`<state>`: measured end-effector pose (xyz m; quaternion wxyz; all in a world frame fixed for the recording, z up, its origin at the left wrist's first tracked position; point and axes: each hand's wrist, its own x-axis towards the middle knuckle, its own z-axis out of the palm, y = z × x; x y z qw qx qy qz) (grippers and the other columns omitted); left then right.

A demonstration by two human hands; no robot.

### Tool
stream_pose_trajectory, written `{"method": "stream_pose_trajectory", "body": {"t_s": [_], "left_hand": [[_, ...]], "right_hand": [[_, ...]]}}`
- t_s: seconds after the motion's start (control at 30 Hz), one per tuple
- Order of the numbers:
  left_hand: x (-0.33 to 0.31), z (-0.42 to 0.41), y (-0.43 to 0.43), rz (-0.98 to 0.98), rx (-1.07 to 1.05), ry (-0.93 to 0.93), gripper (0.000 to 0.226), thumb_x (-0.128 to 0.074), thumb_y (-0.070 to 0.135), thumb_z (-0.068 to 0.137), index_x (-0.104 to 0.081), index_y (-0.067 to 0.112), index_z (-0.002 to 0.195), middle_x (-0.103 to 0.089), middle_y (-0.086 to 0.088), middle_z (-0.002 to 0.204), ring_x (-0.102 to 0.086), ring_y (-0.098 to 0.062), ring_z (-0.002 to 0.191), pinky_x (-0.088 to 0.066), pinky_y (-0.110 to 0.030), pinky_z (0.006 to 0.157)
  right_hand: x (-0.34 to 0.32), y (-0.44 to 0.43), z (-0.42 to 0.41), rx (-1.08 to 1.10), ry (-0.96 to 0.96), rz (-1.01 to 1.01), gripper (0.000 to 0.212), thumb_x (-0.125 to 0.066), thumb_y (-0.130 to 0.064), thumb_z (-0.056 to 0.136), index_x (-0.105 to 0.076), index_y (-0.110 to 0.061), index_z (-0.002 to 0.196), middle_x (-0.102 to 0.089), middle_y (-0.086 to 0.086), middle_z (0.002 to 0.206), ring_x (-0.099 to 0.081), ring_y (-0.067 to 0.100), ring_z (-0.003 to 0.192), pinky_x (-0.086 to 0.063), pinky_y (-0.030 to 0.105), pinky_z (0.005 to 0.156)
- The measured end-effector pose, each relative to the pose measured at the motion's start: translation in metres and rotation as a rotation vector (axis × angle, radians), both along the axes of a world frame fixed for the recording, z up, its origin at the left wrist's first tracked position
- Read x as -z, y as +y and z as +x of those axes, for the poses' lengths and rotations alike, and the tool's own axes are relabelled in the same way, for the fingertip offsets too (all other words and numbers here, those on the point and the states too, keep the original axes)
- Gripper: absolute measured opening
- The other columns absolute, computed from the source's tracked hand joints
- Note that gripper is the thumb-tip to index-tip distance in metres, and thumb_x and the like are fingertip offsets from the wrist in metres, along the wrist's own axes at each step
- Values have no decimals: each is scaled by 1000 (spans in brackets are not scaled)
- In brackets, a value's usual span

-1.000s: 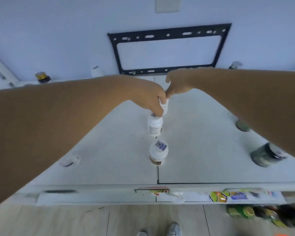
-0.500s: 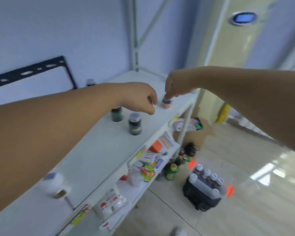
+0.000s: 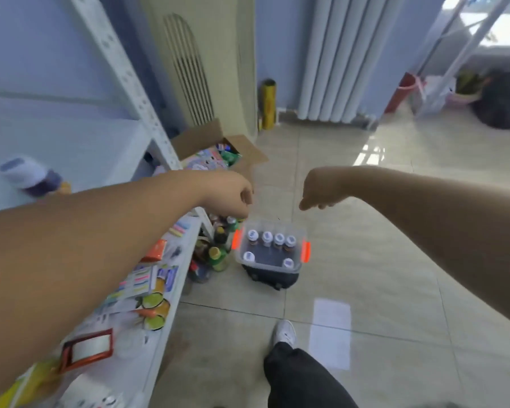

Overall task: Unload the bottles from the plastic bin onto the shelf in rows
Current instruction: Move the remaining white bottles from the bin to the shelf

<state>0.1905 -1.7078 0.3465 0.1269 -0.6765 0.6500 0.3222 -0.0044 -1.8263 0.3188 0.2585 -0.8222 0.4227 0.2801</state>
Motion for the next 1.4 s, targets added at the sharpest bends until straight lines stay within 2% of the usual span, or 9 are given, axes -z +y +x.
{"method": "stream_pose_trajectory", "body": {"t_s": [0.1,0.23,0.4,0.53,0.77,0.9,1.1,1.3,1.4], "left_hand": [[61,-2,-30,96,-14,37,34,-65,36,84,-70,20,114,-69,6,103,-63,-14,88,-46,-27,72],[150,-3,-50,179,-34,52,22,-60,30,79,-67,10,83,-68,-10,82,-65,-28,81,-53,-40,76],[278,4,-65,280,-86,91,31,-60,28,84,-42,15,62,-41,-6,64,-42,-23,63,-32,-32,59],[372,10,-78,310,-130,134,30,-59,26,86,-39,15,65,-40,-4,65,-38,-22,61,-27,-31,54],[506,21,-81,310,-168,72,26,-59,24,89,-56,5,105,-60,-18,110,-58,-34,95,-51,-38,77],[561,9,-72,335,-198,67,36,-63,18,86,-55,4,118,-59,-20,121,-59,-37,106,-45,-33,74],[589,6,-60,234,-251,97,43,-62,9,86,-56,7,128,-52,-19,131,-57,-38,114,-48,-40,95],[521,8,-81,111,-180,183,17,-63,22,86,-60,9,96,-57,-19,104,-59,-37,98,-39,-28,61],[437,12,-111,97,-108,207,13,-63,25,79,-57,14,81,-57,-12,87,-59,-33,90,-45,-32,65]], "right_hand": [[60,-21,-18,113,32,84,34,-71,-35,84,-67,-5,69,-67,11,69,-57,19,49,-49,21,50],[141,-19,-21,160,59,117,36,-64,-35,88,-54,-7,67,-61,13,76,-61,31,80,-49,33,72],[250,-7,-10,216,58,213,22,-59,-28,89,-60,-8,98,-57,14,97,-55,31,90,-36,28,72],[337,-10,11,338,28,212,39,-59,-26,90,-61,-4,123,-63,16,124,-59,33,111,-44,28,82],[471,-15,45,306,178,233,29,-54,-21,91,-59,-7,116,-63,12,105,-61,31,94,-51,33,79],[528,-3,53,318,221,240,18,-58,-18,85,-61,-8,100,-60,10,93,-57,31,84,-47,33,74],[558,16,48,319,65,41,20,-58,-5,82,-41,-12,75,-65,17,96,-51,34,81,-32,33,71],[485,-11,43,380,0,106,13,-59,-15,83,-52,-11,94,-61,11,95,-61,34,86,-42,31,67],[399,-38,37,326,-2,92,27,-63,-22,79,-61,-11,104,-64,11,103,-61,32,90,-44,28,69]]}}
